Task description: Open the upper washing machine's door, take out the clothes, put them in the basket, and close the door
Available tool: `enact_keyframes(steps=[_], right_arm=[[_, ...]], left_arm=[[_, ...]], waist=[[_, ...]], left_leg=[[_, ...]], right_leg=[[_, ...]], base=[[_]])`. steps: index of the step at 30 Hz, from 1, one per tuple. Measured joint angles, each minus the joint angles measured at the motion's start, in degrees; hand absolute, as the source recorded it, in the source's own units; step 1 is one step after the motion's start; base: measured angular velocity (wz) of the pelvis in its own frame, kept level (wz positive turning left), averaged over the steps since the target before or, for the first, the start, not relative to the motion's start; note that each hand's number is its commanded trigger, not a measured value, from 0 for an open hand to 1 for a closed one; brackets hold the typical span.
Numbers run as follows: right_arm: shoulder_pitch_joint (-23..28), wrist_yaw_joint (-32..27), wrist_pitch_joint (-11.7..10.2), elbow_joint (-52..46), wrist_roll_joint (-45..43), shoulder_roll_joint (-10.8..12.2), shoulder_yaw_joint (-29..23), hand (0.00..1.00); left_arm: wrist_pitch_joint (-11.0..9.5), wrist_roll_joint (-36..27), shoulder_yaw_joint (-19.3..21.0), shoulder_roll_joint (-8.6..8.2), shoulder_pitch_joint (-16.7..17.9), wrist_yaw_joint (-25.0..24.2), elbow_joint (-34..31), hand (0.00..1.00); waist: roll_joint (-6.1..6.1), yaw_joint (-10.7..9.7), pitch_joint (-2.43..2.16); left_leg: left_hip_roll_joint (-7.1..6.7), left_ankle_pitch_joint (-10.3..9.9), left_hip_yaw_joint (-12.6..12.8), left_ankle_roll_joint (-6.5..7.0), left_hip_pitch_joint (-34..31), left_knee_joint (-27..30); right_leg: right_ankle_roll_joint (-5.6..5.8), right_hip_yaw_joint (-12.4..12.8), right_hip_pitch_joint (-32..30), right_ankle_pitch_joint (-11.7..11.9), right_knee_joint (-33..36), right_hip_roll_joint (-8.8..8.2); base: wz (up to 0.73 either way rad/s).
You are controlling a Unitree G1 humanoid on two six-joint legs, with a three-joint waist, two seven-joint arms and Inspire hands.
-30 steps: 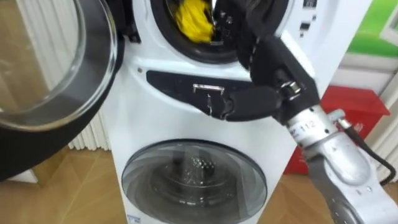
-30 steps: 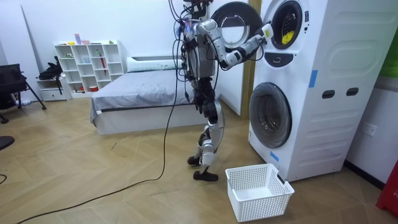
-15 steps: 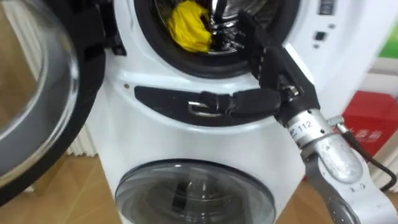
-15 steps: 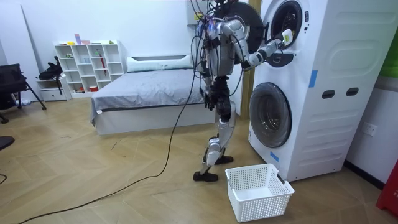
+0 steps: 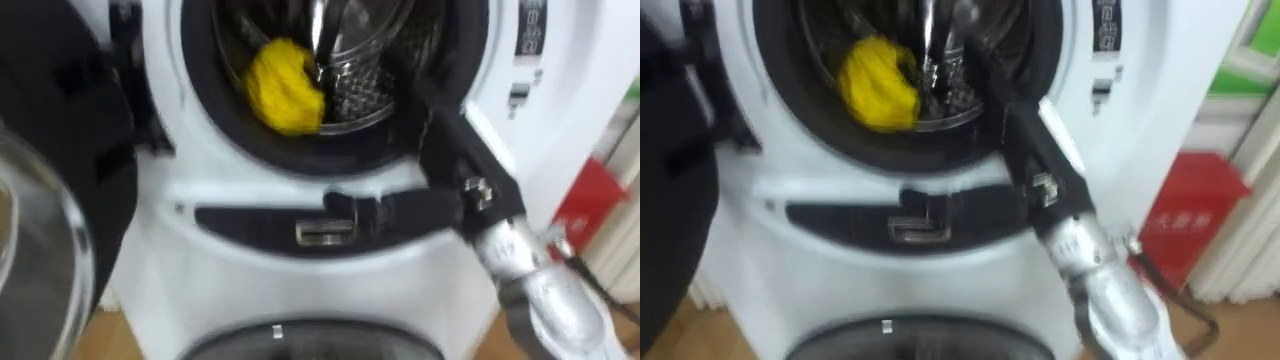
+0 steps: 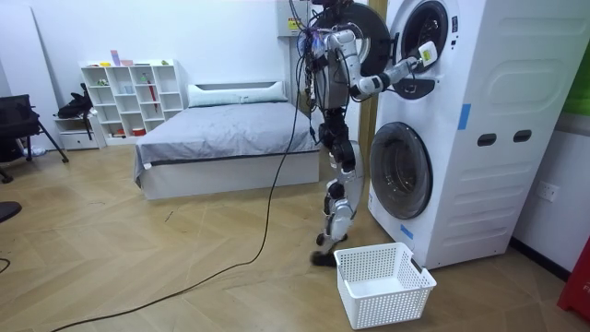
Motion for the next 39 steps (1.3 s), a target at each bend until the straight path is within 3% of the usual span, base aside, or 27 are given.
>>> enact_keyframes(steps=[1, 2, 3, 6, 9, 14, 17, 21, 23, 27, 35, 39], right_arm=[[0.02, 0.0, 0.96, 0.12, 0.05, 0.1, -0.1, 0.0], [-0.02, 0.09, 1.64, 0.32, 0.04, 0.07, -0.09, 0.0], [-0.06, 0.26, 2.58, 0.51, -0.04, 0.05, -0.42, 0.0], [-0.05, 0.79, 2.95, 0.55, 0.08, 0.32, -1.69, 0.0], [-0.16, 0.49, 3.37, 0.39, -0.1, 0.74, -2.26, 0.0], [-5.36, 0.43, 5.11, 0.04, -6.14, 1.19, -1.96, 0.0], [-7.75, 0.66, 5.56, -3.72, -6.28, 1.45, -1.91, 0.0], [-10.04, 1.12, 5.54, -9.58, -5.45, 1.96, -1.74, 0.0], [-10.41, 1.09, 5.67, -10.05, -5.41, 1.92, -1.38, 0.0], [-11.7, 1.08, 6.33, -10.05, -5.78, 1.7, -0.79, 0.0], [-12.66, 0.75, 6.82, -10.04, -5.38, 1.67, 0.19, 0.0], [-12.66, 0.4, 7.44, -9.14, -6.21, 1.41, 0.13, 0.0]], left_arm=[[-0.47, 0.03, -0.21, -0.43, 0.45, 0.34, 0.02, 0.0], [-0.67, 0.06, -0.55, -0.63, 1.12, 0.66, -0.02, 0.0], [-0.78, 0.17, -0.98, -0.71, 2.34, 1.09, -0.36, 0.0], [0.02, 0.98, -0.6, -0.47, 6.08, 2.09, -0.33, 0.0], [1.01, 2.24, -0.44, -0.5, 8.85, 1.56, -0.26, 0.0], [0.5, 2.37, 0.7, -0.73, 7.88, 0.29, -0.24, 0.0], [0.54, 2.38, 0.72, -0.8, 7.38, 0.29, -0.24, 0.0], [0.54, 2.35, 0.77, -0.78, 6.4, 0.33, -0.23, 0.0], [0.53, 2.36, 0.76, -0.78, 5.9, 0.42, -0.23, 0.0], [0.14, 2.38, 0.77, -0.8, 3.7, 1.01, -0.14, 0.0], [-0.19, 2.38, 2.07, -1.35, 4.51, 2.06, 1.64, 0.0], [0.62, 2.36, 3.0, -1.97, 5.01, 2.01, 1.58, 0.0]], waist=[[0.0, -0.07, -0.01], [0.21, 0.15, -0.37], [0.58, 0.37, -1.07], [0.54, 0.64, -1.02], [0.27, 1.65, -0.89], [-0.11, 3.9, -0.84], [-0.4, 4.25, -1.06], [-1.27, 4.43, -1.55], [-1.74, 4.54, -1.54], [-2.62, 5.06, -0.82], [-2.46, 5.23, -0.69], [-1.94, 5.0, -0.33]], left_leg=[[-0.75, 0.01, -0.35, 0.05, 0.54, -0.02], [-0.85, -0.05, -0.4, -0.03, 0.88, -0.38], [-0.86, 0.17, -0.74, -0.39, 1.16, -1.19], [-0.78, 1.18, -1.42, -0.59, 1.18, -2.39], [-0.6, 1.69, -1.24, -0.68, 1.04, -2.88], [-0.19, 2.07, -0.86, -1.12, -0.27, -2.88], [-0.09, 2.1, -1.48, -1.17, -0.55, -3.23], [-0.31, 2.45, -2.32, -1.13, 0.22, -4.93], [-0.45, 2.41, -2.86, -1.25, 1.15, -5.26], [-0.29, 2.28, -2.85, -1.47, 1.32, -6.35], [0.11, 1.89, -2.82, -1.99, 3.03, -7.92], [0.12, 1.74, -3.12, -2.0, 2.81, -7.92]], right_leg=[[-1.28, 0.59, -0.51, 5.32, -2.03, -0.41], [-0.98, 0.49, -0.15, 5.0, -2.58, -0.74], [-1.23, -0.44, 0.44, 5.34, -4.15, -0.71], [-1.37, -1.87, 1.22, 7.0, -6.71, -0.39], [-1.54, -1.57, 0.92, 7.55, -7.17, -0.14], [-2.01, -1.01, -0.64, 8.02, -7.1, 0.23], [-1.68, -1.07, 0.05, 8.73, -8.97, 0.83], [-2.29, -1.78, 1.41, 9.2, -10.95, 1.0], [-2.31, -1.81, 2.41, 9.11, -10.99, 1.06], [-2.37, -1.54, 2.44, 8.93, -11.03, 1.43], [-2.33, -1.71, 3.11, 8.91, -11.01, 1.87], [-2.24, -1.93, 3.03, 8.85, -11.04, 1.85]], base=[[0.16], [0.16], [0.16], [0.11], [-0.04], [-0.05], [0.11], [0.12], [0.11], [-0.02], [-0.04], [0.04]])
